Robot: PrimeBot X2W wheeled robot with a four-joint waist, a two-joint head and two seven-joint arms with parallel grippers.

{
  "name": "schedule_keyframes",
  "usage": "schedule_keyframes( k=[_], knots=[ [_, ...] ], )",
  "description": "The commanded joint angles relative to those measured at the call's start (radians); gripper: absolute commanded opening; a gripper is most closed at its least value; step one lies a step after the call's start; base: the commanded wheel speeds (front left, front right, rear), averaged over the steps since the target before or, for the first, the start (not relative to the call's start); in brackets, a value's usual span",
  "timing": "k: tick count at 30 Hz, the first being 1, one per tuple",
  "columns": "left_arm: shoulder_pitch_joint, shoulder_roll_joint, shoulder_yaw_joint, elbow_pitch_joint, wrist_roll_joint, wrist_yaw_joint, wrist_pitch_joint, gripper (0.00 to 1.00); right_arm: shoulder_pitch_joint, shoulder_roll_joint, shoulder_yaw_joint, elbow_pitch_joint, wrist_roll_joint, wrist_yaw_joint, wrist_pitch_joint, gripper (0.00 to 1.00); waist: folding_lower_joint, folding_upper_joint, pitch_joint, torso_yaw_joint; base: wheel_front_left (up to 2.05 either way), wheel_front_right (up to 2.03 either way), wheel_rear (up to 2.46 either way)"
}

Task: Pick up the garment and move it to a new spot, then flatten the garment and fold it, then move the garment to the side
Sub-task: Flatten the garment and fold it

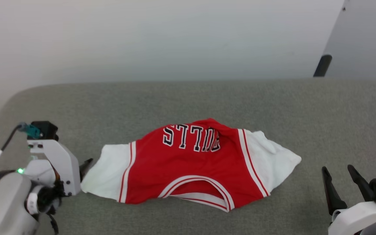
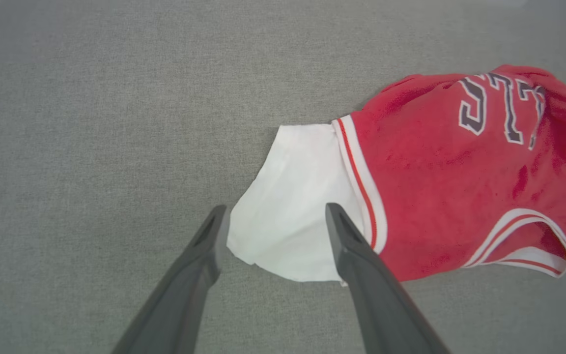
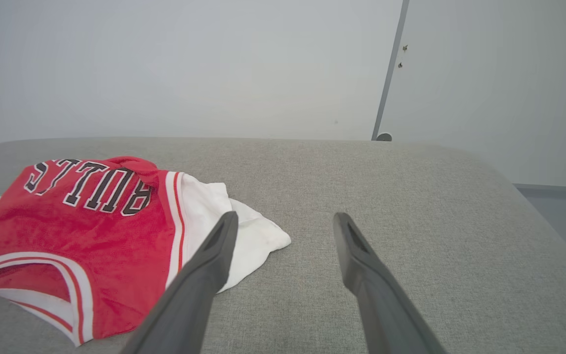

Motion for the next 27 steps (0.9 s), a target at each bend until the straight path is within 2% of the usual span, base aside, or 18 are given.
schedule_keyframes(
  k=[1, 10, 24, 25, 26, 27],
  knots=[
    [-0.029, 0.002, -0.005, 0.034, 0.001, -0.003, 0.023, 1.0, -0.018, 0.001, 0.004, -0.007, -0.005, -0.001, 0.004, 1.0, 0.0, 0.0, 0.05, -0.033, 0.0, 0.0, 0.0],
    [-0.113, -0.005, -0.031, 0.199, 0.007, 0.005, 0.11, 1.0, -0.06, -0.005, 0.011, 0.001, 0.005, -0.001, 0.0, 1.0, 0.0, 0.0, 0.143, -0.08, 0.0, 0.0, 0.0],
    [-0.17, -0.048, -0.07, 0.397, 0.004, 0.041, 0.22, 1.0, -0.095, -0.014, 0.015, 0.013, 0.009, -0.001, 0.015, 1.0, 0.0, 0.0, 0.176, -0.077, 0.0, 0.0, 0.0],
    [-0.171, -0.054, -0.068, 0.41, -0.004, 0.041, 0.228, 0.65, -0.098, -0.014, 0.016, 0.014, 0.012, -0.001, 0.018, 1.0, 0.0, 0.0, 0.176, -0.076, 0.0, 0.0, 0.0],
    [-0.171, -0.059, -0.071, 0.421, -0.006, 0.037, 0.235, 0.14, -0.101, -0.015, 0.017, 0.015, 0.017, -0.001, 0.024, 1.0, 0.0, 0.0, 0.177, -0.075, 0.0, 0.0, 0.0],
    [-0.172, -0.064, -0.072, 0.43, -0.009, 0.036, 0.244, 0.0, -0.102, -0.017, 0.019, 0.016, 0.022, -0.001, 0.029, 1.0, 0.0, 0.0, 0.176, -0.073, 0.0, 0.0, 0.0]
  ],
)
